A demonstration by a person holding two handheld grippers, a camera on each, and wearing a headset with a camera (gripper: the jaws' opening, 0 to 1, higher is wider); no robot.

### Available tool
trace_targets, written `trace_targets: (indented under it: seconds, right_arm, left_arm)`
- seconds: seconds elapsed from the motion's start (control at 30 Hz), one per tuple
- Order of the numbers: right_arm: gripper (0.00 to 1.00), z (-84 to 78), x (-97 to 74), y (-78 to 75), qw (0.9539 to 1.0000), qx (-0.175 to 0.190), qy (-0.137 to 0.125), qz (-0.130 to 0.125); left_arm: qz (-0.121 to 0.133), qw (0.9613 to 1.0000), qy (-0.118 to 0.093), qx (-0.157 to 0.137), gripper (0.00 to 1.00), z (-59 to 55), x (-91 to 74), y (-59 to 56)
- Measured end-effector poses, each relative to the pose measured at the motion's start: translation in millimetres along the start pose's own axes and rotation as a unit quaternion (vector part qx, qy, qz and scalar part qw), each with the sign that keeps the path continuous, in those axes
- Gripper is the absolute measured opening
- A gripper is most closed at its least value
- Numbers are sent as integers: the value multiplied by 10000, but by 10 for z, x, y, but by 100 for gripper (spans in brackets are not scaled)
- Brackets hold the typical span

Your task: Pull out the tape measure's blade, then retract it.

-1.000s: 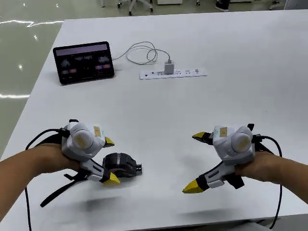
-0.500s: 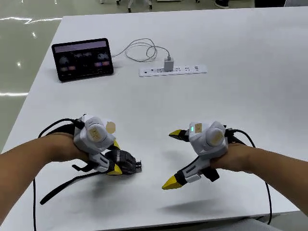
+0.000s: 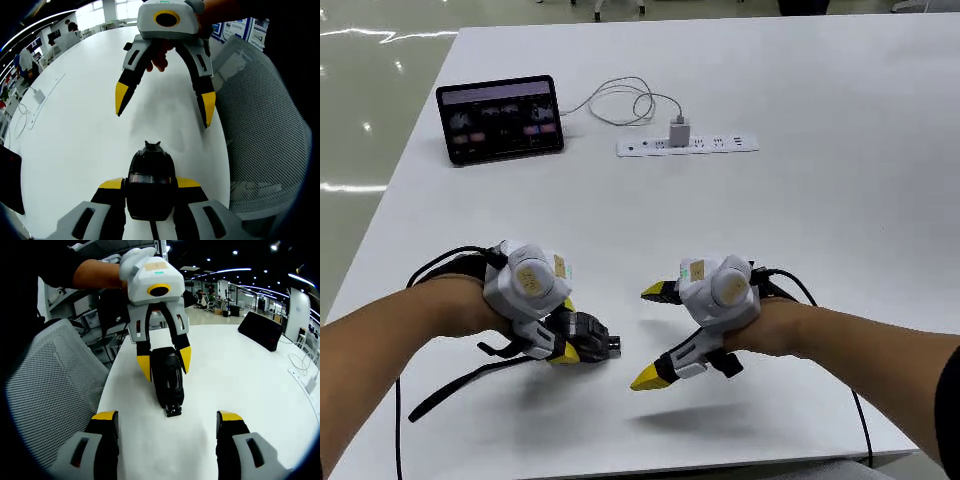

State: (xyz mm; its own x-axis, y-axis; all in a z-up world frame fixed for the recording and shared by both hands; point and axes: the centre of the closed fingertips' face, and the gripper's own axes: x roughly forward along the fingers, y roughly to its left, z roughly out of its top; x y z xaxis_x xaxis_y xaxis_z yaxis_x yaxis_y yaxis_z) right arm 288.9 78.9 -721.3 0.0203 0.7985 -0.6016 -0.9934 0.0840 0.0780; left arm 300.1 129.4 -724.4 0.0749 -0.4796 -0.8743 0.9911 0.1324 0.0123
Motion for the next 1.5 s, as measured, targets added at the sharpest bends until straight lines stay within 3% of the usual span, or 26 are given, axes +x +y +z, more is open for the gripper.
trace_targets:
  seconds: [0.13,0.27,0.37,0.6,0.93,1.0,1.1,1.2,1.23,1.3,1.5]
  right_arm:
    - [65,-49,134,19,9996,-181,212,53]
    - [48,-79,227,-16,9989,-339,331,-11]
    - [44,-92,273,-15,9982,-427,409,13]
    - [27,-130,326,-58,9968,-568,567,-22]
    - [14,-109,408,-42,9967,-569,569,73]
    - [12,-130,417,-77,9951,-755,630,28]
    - [12,-143,432,-61,9951,-715,674,98]
    - [12,-144,428,-70,9965,-420,700,181]
    - [11,-142,430,-64,9960,-543,685,184]
    - [10,-150,418,-65,9976,-371,554,194]
    - [9,-158,405,-56,9968,-484,589,219]
  left_arm:
    - [6,10000,6,-22,32,1,3,-6]
    - [-50,10000,61,-47,33,-7,3,-7]
    - [-70,9998,162,-27,33,-6,19,-7]
    - [-78,9999,57,-123,33,-9,16,-12]
    - [-160,9997,-3,-165,33,-7,21,-4]
    - [-172,9997,-9,-155,33,-8,22,-9]
    - [-152,9997,-19,-165,33,-6,31,-7]
    - [-130,9998,14,-173,33,-6,27,-10]
    - [-134,9997,4,-182,33,-9,25,-6]
    - [-144,9997,-14,-196,33,-19,13,-2]
    - [-134,9996,-104,-230,33,-12,24,-2]
